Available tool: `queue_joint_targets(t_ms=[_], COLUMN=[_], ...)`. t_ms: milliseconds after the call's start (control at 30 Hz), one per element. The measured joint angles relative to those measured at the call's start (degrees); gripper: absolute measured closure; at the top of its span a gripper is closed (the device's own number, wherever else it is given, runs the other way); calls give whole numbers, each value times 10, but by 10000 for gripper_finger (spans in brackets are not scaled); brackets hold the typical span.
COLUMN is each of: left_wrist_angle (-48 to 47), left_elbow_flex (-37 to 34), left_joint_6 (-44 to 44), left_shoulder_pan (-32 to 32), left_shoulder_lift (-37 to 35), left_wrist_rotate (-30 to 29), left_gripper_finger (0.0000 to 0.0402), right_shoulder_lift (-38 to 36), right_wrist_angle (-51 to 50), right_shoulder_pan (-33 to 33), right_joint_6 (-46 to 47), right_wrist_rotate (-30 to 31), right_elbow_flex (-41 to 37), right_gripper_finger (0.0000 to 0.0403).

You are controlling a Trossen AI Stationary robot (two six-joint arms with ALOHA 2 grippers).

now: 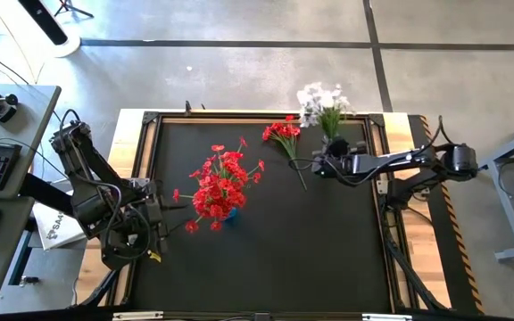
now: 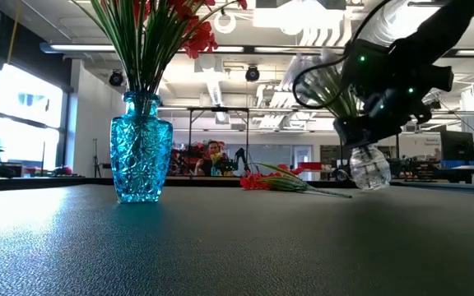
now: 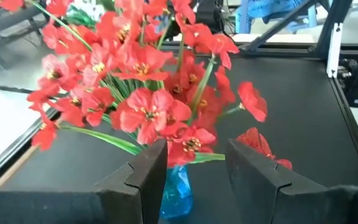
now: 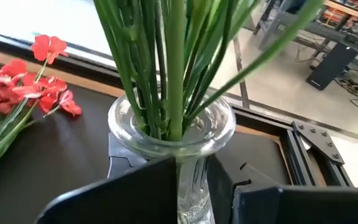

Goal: Sort flowers into vase by color
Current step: Adjust the transparent vase

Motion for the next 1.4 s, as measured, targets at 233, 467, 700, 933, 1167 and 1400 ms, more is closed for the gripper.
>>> queue_joint_targets(t_ms=[233, 467, 700, 933, 1167, 1400], left_wrist_angle=[0, 0, 0, 0, 1, 1], left_elbow_flex=[0, 0, 0, 0, 0, 0], left_joint_6=[-2, -11, -11, -11, -12, -12], left_shoulder_pan=[0, 0, 0, 0, 0, 0], left_shoulder_lift=[0, 0, 0, 0, 0, 0], left_wrist_rotate=[9, 11, 11, 11, 11, 14], left_gripper_finger=[250, 250, 250, 250, 250, 250], right_shoulder_lift=[-25, -26, -26, -26, -65, -105], right_wrist_angle=[-104, -194, -196, -203, -240, -243], right_shoulder_pan=[16, 53, 53, 54, 57, 56], right_joint_6=[81, 164, 167, 168, 144, 102], right_wrist_rotate=[-18, -8, -13, -25, -106, -171], right_elbow_flex=[0, -2, -2, -2, -5, -6], right_gripper_finger=[390, 384, 382, 342, 218, 137])
